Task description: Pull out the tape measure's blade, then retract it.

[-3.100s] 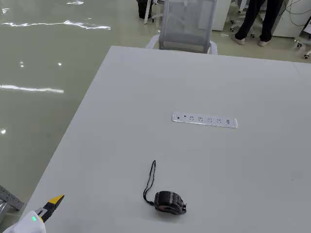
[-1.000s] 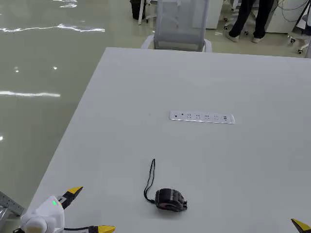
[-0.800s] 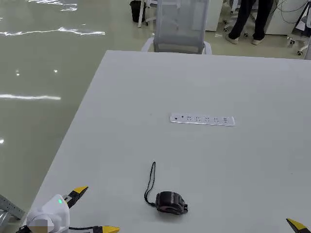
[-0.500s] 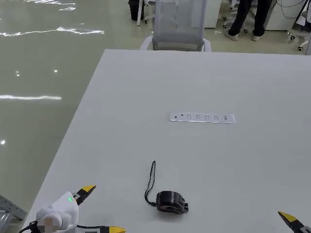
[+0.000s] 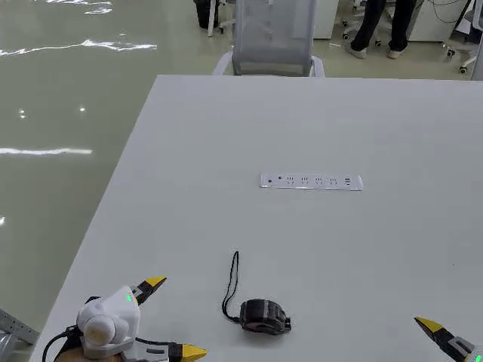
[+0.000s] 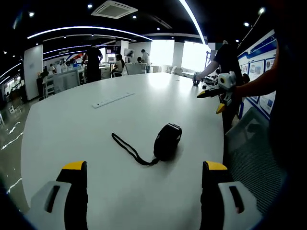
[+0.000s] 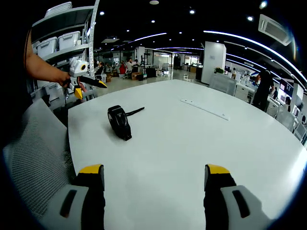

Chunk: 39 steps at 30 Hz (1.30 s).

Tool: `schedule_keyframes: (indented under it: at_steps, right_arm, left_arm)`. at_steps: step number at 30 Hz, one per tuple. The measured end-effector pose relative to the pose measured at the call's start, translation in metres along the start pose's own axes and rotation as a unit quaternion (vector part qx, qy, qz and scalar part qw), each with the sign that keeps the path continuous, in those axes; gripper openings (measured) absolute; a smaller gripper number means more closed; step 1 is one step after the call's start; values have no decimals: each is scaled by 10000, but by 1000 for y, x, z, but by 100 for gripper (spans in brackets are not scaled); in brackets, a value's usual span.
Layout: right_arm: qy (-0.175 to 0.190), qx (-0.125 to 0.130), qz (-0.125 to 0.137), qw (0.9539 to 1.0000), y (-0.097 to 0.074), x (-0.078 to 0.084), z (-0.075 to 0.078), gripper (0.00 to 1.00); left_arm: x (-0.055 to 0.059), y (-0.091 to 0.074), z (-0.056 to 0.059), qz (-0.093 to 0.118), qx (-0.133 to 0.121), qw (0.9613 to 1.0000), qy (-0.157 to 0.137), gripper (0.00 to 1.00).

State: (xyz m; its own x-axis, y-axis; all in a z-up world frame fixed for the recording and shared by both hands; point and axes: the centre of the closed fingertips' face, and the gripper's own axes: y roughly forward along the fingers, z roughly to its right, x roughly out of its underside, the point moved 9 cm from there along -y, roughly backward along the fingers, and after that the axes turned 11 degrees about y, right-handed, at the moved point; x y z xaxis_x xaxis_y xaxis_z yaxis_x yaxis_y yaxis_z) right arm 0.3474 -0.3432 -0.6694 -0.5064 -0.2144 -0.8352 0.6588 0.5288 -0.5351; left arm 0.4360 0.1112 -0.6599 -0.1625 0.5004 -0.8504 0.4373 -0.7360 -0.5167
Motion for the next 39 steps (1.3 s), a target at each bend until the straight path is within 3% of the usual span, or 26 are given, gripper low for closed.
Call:
schedule_keyframes:
  at_steps: [21, 30, 39]
  right_arm:
    - [-242, -324, -82, 9991, 32, -18, -7, 88]
    - [-327, -466, -148, 9983, 45, -23, -8, 86]
    - [-414, -634, -228, 9969, 56, -25, -11, 85]
  left_arm:
    - [-19, 29, -4, -111, 556, 9979, 307, 94]
    - [-27, 45, -1, -340, 855, 9940, 587, 91]
    - [-37, 61, 0, -391, 1074, 9904, 778, 88]
